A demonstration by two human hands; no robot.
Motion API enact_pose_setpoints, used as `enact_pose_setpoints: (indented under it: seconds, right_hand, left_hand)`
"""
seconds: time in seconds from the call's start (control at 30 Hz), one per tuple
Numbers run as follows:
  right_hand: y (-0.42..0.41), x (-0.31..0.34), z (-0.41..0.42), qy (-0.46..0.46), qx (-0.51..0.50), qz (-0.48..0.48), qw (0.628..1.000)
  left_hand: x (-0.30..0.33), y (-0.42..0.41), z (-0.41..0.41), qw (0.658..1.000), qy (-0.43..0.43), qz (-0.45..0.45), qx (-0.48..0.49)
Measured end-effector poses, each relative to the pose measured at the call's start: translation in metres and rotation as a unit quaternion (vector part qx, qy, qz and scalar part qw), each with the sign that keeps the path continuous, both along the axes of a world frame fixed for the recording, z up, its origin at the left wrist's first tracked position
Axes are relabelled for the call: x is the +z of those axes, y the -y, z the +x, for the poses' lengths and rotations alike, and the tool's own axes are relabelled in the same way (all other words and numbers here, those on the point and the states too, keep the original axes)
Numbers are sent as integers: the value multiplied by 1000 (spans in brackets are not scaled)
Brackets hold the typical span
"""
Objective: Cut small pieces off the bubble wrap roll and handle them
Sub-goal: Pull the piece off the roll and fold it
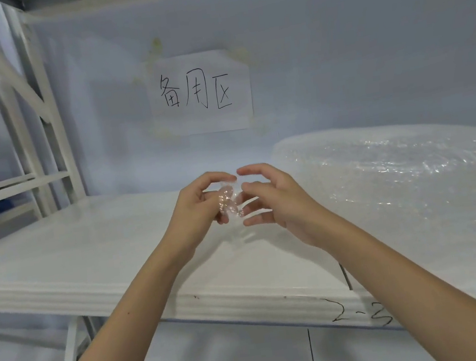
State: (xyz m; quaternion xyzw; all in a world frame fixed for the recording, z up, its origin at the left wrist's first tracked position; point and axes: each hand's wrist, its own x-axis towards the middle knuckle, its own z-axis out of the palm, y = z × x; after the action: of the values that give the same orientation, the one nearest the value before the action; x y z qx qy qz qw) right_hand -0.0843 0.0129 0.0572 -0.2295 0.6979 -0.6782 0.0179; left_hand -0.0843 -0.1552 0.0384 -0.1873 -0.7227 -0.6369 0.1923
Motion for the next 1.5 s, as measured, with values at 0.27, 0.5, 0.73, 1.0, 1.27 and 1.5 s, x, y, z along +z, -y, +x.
enact_pose_setpoints:
  seconds: [0.27,0.5,0.73,1.0,1.27,1.5]
  right_hand:
    - [10,-6,-26,55,14,-70,996]
    - [9,-14,-32,58,27,-65,996]
    - [6,-15,-29,75,45,-40,995]
    - [2,-23,-28,28,47,-18,998]
    - [4,-23,-30,37,24,-38,998]
    - [5,-23,-29,26,18,-34,999]
  left_hand:
    - [-8,-1,-16,1000,-10,19,2]
    - [-13,-2,-17,999,-23,-22,28]
    - [-20,2,-14,999,-16,-39,26]
    - [-24,2,-10,998,-9,-32,47]
    - [-21,1,-6,1000,13,7,18]
    - [-25,4,-11,1000,8,-5,-4]
